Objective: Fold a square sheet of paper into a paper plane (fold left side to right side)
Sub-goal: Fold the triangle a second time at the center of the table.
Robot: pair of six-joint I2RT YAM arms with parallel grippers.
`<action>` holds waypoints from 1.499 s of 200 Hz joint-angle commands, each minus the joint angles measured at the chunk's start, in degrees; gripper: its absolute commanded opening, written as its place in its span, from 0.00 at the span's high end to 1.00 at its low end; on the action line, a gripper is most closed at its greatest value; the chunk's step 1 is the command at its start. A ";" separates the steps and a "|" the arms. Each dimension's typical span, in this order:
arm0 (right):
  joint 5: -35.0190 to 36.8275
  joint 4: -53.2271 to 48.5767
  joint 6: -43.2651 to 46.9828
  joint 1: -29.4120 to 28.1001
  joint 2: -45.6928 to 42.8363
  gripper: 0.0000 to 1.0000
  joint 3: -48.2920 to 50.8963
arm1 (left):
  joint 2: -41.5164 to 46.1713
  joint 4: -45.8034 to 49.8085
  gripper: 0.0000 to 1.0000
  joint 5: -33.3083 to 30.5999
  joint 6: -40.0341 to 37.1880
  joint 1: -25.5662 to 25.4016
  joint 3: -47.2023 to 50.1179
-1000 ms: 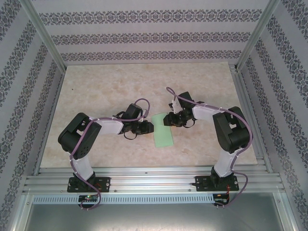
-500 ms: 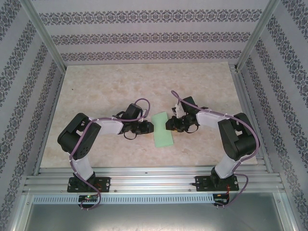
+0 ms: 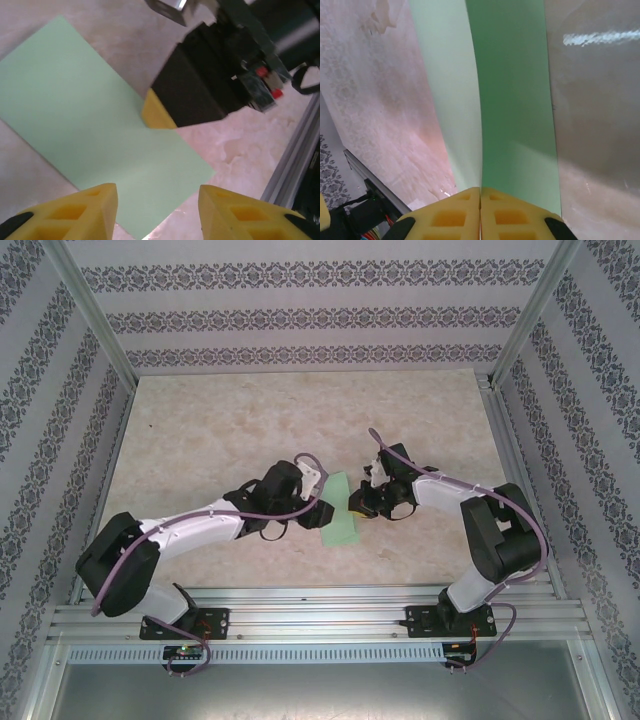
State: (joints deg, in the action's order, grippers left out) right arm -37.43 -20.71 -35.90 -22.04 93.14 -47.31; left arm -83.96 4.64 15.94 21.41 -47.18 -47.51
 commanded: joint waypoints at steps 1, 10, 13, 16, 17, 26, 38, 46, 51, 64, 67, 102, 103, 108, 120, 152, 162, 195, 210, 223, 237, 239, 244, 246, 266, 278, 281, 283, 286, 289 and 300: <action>-0.40 -4.56 -2.86 -0.74 -2.15 0.93 -2.49 | 0.35 3.74 0.50 -5.64 -5.76 -4.59 -1.11; 0.30 -6.15 -2.62 -0.72 -2.56 0.92 -2.93 | -0.43 4.13 0.48 -7.46 -5.68 -6.46 -1.93; 0.46 -6.54 -2.53 -0.75 -2.61 0.92 -3.04 | -0.77 4.22 0.48 -7.98 -5.65 -6.97 -2.19; 0.57 -6.93 -2.49 -0.66 -2.65 0.93 -3.09 | -1.18 4.27 0.47 -8.49 -5.53 -7.50 -2.43; 0.63 -7.09 -2.45 -0.65 -2.68 0.93 -3.12 | -1.28 4.34 0.47 -8.66 -5.47 -7.67 -2.51; 1.01 -7.87 -2.33 -0.72 -2.79 0.93 -3.30 | -2.77 4.55 0.44 -9.95 -5.20 -9.07 -3.36; 0.96 -8.02 -2.50 -0.73 -2.55 0.92 -3.23 | -4.77 4.89 0.43 -11.65 -4.91 -10.35 -4.38; 0.87 -8.09 -2.60 -0.81 -2.38 0.92 -3.23 | -6.05 5.06 0.42 -12.54 -4.95 -11.10 -5.07; 0.83 -8.07 -2.60 -0.85 -2.30 0.92 -3.18 | -6.89 5.16 0.41 -12.96 -4.95 -11.49 -5.62; 1.03 -8.36 -2.61 -0.89 -2.07 0.93 -3.38 | -8.73 5.81 0.39 -14.06 -4.75 -12.46 -7.18; 1.04 -8.36 -2.60 -0.90 -2.07 0.92 -3.40 | -9.11 6.00 0.39 -14.39 -4.79 -12.76 -7.57; 1.40 -8.51 -2.94 -0.90 -2.00 0.93 -3.58 | -13.25 8.90 0.37 -19.65 -5.19 -15.31 -11.86; 1.40 -8.49 -2.94 -0.90 -1.96 0.93 -3.58 | -13.34 8.99 0.37 -19.78 -5.17 -15.35 -11.93; 1.39 -8.54 -3.03 -0.90 -1.94 0.92 -3.58 | -13.75 9.22 0.36 -20.46 -5.15 -15.63 -12.37; 1.57 -8.55 -3.17 -0.90 -1.83 0.93 -3.47 | -14.53 9.57 0.35 -21.64 -5.19 -16.22 -13.16; 1.40 -7.99 -3.97 -0.90 -1.56 0.92 -3.34 | -16.43 10.88 0.33 -23.88 -5.52 -17.67 -14.96; 1.39 -7.86 -4.18 -0.90 -1.54 0.92 -3.38 | -16.99 11.33 0.33 -24.74 -5.52 -18.09 -15.37; 1.48 -7.61 -4.71 -0.90 -1.47 0.93 -3.32 | -17.80 11.91 0.37 -25.66 -5.64 -18.62 -15.91; 1.44 -7.67 -4.73 -0.90 -1.34 0.92 -3.31 | -17.74 11.99 0.42 -25.54 -5.59 -18.57 -15.81; 1.66 -7.89 -4.62 -0.90 -1.30 0.93 -3.31 | -17.49 12.08 0.51 -25.32 -5.89 -18.61 -15.80; 1.91 -8.11 -4.45 -0.88 -1.16 0.92 -3.34 | -17.09 12.36 0.62 -25.09 -6.16 -18.56 -15.69; 1.92 -8.12 -4.44 -0.83 -1.13 0.92 -3.36 | -17.06 12.39 0.63 -25.13 -6.24 -18.56 -15.71; 2.01 -8.09 -4.42 -0.84 -1.12 0.92 -3.32 | -16.94 12.53 0.66 -25.10 -6.36 -18.56 -15.67; 2.01 -8.07 -4.44 -0.82 -1.06 0.92 -3.32 | -16.85 12.59 0.67 -25.09 -6.42 -18.56 -15.62; 2.25 -8.21 -4.22 -0.84 -0.71 0.91 -3.40 | -15.91 12.80 0.77 -24.70 -6.87 -18.50 -15.12; 2.29 -8.15 -4.07 -0.82 -0.66 0.90 -3.40 | -15.25 13.01 0.81 -24.27 -7.07 -18.39 -14.80; 2.43 -8.05 -4.02 -0.81 -0.68 0.90 -3.40 | -15.05 13.06 0.83 -24.15 -7.08 -18.32 -14.66; 2.44 -8.03 -4.01 -0.83 -0.68 0.89 -3.40 | -15.01 13.10 0.84 -24.06 -7.15 -18.31 -14.68; 2.43 -8.03 -4.00 -0.81 -0.68 0.89 -3.48 | -14.94 13.12 0.85 -23.77 -7.18 -18.24 -14.56; 2.45 -8.03 -4.00 -0.80 -0.68 0.89 -3.45 | -14.75 13.11 0.86 -23.46 -7.17 -18.14 -14.49; 2.36 -7.88 -3.75 -0.85 -0.77 0.86 -3.66 | -14.33 12.56 0.91 -21.89 -7.02 -17.59 -13.93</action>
State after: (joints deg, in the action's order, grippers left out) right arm -35.81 -28.75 -39.57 -22.50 91.77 -49.67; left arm -100.90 16.01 -8.03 15.22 -65.01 -62.11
